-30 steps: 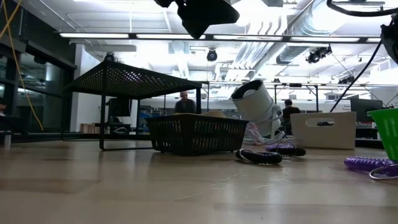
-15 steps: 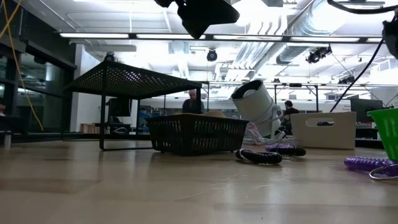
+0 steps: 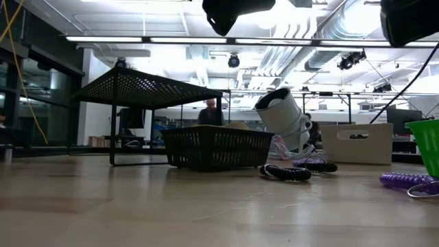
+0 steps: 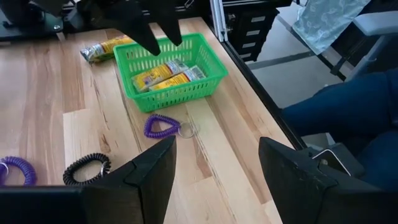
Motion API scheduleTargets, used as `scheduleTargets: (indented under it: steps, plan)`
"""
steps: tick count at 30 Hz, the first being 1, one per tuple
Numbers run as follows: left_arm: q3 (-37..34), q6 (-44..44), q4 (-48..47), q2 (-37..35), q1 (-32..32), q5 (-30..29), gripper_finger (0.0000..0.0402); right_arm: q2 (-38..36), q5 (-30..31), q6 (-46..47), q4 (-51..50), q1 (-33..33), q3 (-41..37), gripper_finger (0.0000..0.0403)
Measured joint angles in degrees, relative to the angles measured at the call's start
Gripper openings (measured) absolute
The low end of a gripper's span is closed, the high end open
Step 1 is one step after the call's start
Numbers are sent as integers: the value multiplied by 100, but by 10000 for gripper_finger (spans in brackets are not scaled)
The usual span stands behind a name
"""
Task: Pick & Place Office Desk Supplies
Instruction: Put the crayon box into the green bin
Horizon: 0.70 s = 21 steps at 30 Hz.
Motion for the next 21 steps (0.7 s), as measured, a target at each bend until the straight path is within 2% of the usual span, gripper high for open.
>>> scheduleTargets:
  steps: [5,16,21]
  plan:
    - [0,-2,-2,0,0,2,223,-18,-4,-478,-114,-118,1,171]
    - [0,-13,11,0,7,15,223,-18,157,-897,-138,-113,0,171]
    - [0,-13,13,0,7,7,223,-52,628,-1151,-385,34,-1,171]
